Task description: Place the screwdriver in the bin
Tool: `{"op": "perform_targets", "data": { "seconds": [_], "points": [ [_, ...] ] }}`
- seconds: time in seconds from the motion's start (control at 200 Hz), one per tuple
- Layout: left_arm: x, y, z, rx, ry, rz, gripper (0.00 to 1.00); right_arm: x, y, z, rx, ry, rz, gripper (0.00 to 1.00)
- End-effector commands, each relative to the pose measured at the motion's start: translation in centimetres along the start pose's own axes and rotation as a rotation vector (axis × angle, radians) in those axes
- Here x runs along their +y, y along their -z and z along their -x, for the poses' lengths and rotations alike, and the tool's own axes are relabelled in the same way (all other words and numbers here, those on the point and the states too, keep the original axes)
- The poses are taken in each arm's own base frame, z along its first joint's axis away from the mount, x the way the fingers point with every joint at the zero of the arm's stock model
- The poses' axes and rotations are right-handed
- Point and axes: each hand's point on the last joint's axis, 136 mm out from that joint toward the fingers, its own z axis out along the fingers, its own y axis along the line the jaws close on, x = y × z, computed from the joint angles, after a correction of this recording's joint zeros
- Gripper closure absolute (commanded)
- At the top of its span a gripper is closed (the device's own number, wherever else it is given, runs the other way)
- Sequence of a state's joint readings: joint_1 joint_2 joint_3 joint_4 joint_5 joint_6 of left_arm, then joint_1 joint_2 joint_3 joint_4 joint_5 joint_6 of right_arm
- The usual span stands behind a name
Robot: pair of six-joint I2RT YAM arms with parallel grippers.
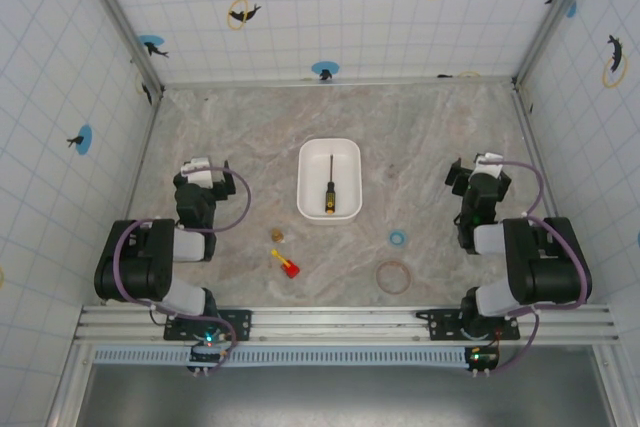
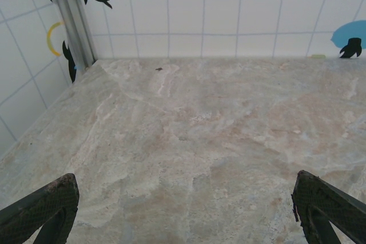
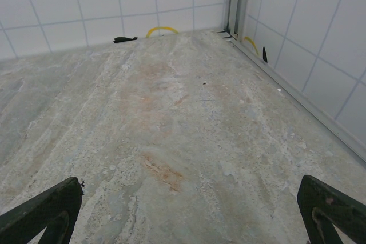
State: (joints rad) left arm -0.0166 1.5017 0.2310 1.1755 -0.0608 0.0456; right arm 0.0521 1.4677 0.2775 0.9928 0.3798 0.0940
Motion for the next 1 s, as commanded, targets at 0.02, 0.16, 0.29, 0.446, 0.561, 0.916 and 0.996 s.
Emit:
{"op": "perform_targets", "data": {
  "seconds": [0.02, 0.16, 0.29, 0.446, 0.561, 0.916, 0.996],
  "points": [
    [0.13, -0.46, 0.67, -0.018, 0.0, 0.0, 0.02, 0.16, -0.42, 1.65, -0.045, -0.017, -0.002, 0.01],
    [-0.02, -0.41, 0.72, -0.02, -0.01, 0.006, 0.02, 0.22, -0.41, 1.73, -0.048, -0.016, -0.001, 0.01],
    [0.01, -0.38, 0.72, -0.021, -0.008, 0.007, 0.02, 0.19, -0.41, 1.72, -0.048, -0.017, -0.002, 0.01],
    [0.06, -0.42, 0.71, -0.02, -0.008, 0.008, 0.03, 0.19, -0.4, 1.73, -0.048, -0.017, -0.002, 0.01],
    [-0.01, -0.41, 0.68, -0.019, -0.009, 0.007, 0.03, 0.21, -0.4, 1.73, -0.047, -0.017, -0.001, 0.01],
    [0.01, -0.42, 0.7, -0.02, -0.009, 0.007, 0.02, 0.22, -0.41, 1.73, -0.047, -0.017, -0.001, 0.01],
    [-0.01, -0.4, 0.76, -0.022, -0.009, 0.007, 0.03, 0.21, -0.41, 1.71, -0.047, -0.016, -0.002, 0.01]
  ]
}}
